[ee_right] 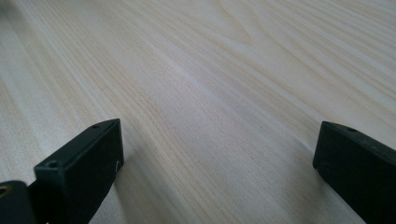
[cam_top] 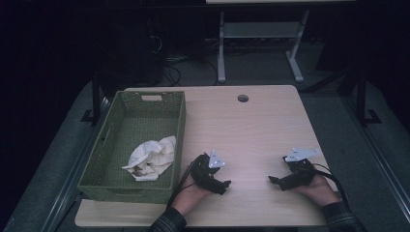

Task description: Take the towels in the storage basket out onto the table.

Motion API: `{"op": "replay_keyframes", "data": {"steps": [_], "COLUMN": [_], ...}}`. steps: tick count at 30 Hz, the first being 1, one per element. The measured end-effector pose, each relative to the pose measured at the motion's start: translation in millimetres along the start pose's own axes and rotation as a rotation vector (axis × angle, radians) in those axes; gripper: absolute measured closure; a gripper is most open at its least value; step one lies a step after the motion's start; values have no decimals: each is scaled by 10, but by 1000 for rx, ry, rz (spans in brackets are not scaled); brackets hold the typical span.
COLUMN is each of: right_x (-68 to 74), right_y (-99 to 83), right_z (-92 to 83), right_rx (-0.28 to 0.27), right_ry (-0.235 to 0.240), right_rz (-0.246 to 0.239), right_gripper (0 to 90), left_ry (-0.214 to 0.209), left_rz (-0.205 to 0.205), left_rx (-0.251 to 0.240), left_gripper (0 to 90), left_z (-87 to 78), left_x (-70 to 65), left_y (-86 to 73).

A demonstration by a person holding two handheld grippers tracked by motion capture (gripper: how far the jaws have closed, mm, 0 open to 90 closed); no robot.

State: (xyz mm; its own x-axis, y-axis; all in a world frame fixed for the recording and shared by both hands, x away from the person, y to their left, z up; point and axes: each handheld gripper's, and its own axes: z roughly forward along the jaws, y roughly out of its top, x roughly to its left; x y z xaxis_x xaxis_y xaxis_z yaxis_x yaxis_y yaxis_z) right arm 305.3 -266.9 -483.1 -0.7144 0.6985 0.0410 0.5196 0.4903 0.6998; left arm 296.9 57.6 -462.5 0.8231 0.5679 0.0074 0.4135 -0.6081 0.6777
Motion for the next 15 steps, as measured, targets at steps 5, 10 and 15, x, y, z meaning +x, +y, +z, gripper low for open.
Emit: {"op": "replay_keyframes", "data": {"steps": [5, 10, 15], "right_x": [0, 0, 0], "right_y": [0, 0, 0], "right_z": [0, 0, 0], "right_rx": [0, 0, 0], "right_ry": [0, 0, 0], "right_rz": [0, -1, 0], "right_gripper": [12, 12, 12], "left_ry": [2, 4, 11], "left_rz": [0, 8, 11], "left_rx": [2, 2, 7], "left_gripper": [126, 126, 126], "left_z": [-18, -46, -83], "left_x": [3, -5, -13], "left_y": [30, 69, 105]}}
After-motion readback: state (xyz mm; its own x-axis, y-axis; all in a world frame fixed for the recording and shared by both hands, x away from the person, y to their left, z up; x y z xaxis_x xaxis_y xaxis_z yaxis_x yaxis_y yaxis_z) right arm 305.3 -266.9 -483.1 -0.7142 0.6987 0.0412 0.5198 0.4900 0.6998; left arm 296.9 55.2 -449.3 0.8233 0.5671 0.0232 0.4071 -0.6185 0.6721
